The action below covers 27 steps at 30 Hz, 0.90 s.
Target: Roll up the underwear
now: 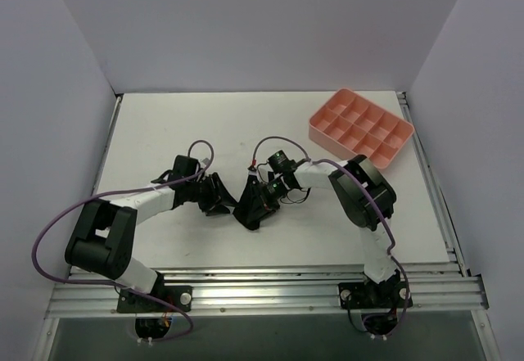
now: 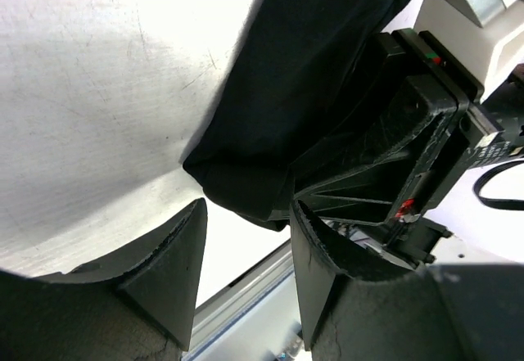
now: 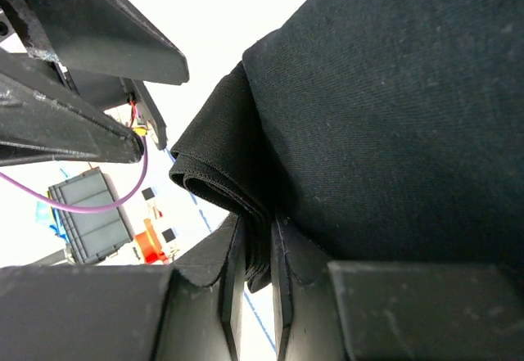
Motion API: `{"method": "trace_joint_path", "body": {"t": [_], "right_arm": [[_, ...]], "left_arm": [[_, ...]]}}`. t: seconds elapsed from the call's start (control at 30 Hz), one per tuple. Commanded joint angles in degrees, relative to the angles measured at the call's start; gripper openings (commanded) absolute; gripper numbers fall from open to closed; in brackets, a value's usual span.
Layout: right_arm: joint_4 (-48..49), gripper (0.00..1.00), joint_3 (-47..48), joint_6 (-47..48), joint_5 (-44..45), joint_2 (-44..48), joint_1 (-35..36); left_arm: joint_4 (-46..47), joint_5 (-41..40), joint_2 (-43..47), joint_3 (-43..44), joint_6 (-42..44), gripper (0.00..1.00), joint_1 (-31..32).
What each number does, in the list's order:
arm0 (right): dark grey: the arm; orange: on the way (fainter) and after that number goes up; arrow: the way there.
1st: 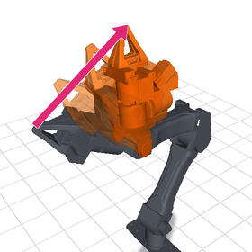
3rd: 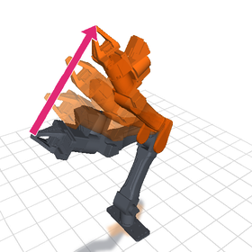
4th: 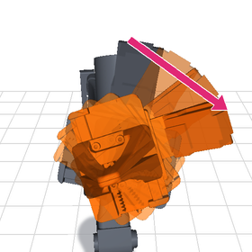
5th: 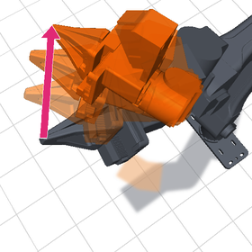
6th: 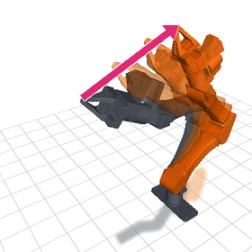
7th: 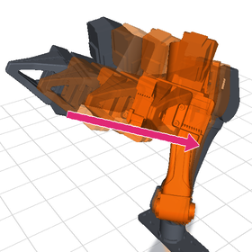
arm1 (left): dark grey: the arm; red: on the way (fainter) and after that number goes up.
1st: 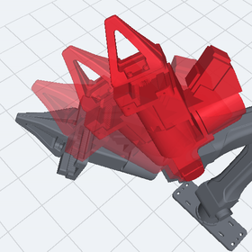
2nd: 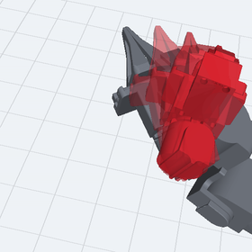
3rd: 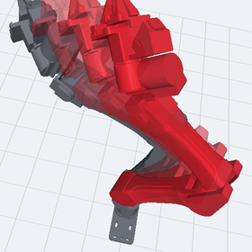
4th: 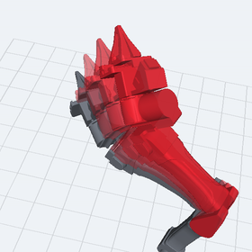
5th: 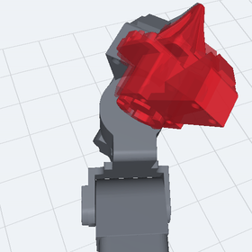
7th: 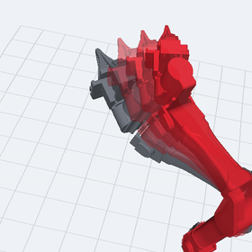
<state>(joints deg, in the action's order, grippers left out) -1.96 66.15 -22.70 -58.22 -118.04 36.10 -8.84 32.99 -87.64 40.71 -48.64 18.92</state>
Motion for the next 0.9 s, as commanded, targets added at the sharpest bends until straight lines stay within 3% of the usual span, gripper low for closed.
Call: {"method": "trace_joint_path", "body": {"t": [0.0, 0.13, 0.27, 0.63, 0.87], "right_arm": [[-2.5, 0.00, 1.7, 1.3, 4.2, -2.6, -0.9], [-5.9, 0.00, 3.5, 3.4, 4.0, -2.8, -0.9], [-9.4, 0.00, 4.1, 5.1, 5.0, -2.8, -0.8], [-14.6, 0.00, 1.3, 2.1, 4.9, 0.3, 4.1], [-21.9, 0.00, 10.4, 5.2, 8.4, -4.3, 5.8]], "left_arm": [[0.1, -1.4, 1.2, 3.2, 3.7, 0.53, 0.3], [-1.1, -1.5, 0.8, 6.0, 8.1, 0.54, 0.4], [-8.6, -2.1, -2.1, 10.2, 12.1, 0.53, 0.9], [-9.4, -4.6, 2.4, 3.8, 5.9, 0.53, 2.6], [-9.0, -8.8, 9.1, 0.3, 3.0, 0.54, 2.8]]}}
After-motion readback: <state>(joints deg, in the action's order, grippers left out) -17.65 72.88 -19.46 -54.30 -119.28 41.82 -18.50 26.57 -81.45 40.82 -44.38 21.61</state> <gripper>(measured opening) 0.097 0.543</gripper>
